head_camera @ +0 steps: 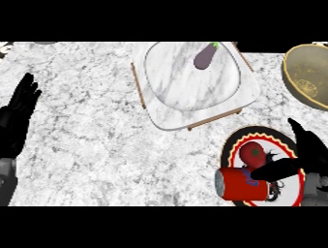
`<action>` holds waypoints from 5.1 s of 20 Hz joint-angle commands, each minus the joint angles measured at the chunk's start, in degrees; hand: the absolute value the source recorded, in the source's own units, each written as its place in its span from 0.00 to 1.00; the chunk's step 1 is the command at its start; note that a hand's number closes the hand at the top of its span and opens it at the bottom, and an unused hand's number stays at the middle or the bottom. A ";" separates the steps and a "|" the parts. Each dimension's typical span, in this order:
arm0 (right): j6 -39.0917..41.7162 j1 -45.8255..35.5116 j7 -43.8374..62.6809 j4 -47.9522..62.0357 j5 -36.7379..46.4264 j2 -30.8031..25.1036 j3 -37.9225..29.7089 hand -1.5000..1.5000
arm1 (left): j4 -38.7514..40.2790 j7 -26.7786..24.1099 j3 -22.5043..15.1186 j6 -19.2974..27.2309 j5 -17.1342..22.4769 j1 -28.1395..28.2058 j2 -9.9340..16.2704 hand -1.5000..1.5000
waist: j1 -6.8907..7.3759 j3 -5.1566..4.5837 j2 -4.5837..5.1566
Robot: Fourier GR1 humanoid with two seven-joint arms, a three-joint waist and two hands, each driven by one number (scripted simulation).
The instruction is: Pick the tomato from the plate and place it in the bowl
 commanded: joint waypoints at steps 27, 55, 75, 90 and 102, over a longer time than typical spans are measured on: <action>-4.90 -5.11 0.51 19.76 17.61 8.58 2.37 0.00 | 1.72 -1.22 3.38 -2.78 -6.19 -0.04 -5.82 0.50 | -0.54 0.06 -0.08; 5.34 -10.44 -52.48 23.73 14.65 -8.43 19.60 1.00 | -0.58 2.37 6.68 -6.75 -8.74 -1.53 -7.94 0.50 | 1.58 0.15 -0.28; 3.84 -12.45 -84.07 17.44 -15.66 -34.97 -21.91 1.00 | 1.44 -0.15 9.51 -7.67 -8.46 -0.40 -8.06 0.50 | -0.79 0.06 -0.03; -5.33 -36.11 -95.24 59.35 -5.93 -30.39 -14.26 1.00 | -3.74 3.34 7.39 -6.97 -11.28 -0.27 -10.49 0.50 | 1.49 0.14 0.38; -12.74 -44.16 -97.47 84.08 6.99 -36.91 -9.29 1.00 | -3.19 2.07 8.04 -10.53 -9.81 -1.69 -8.93 0.50 | 4.69 0.22 1.76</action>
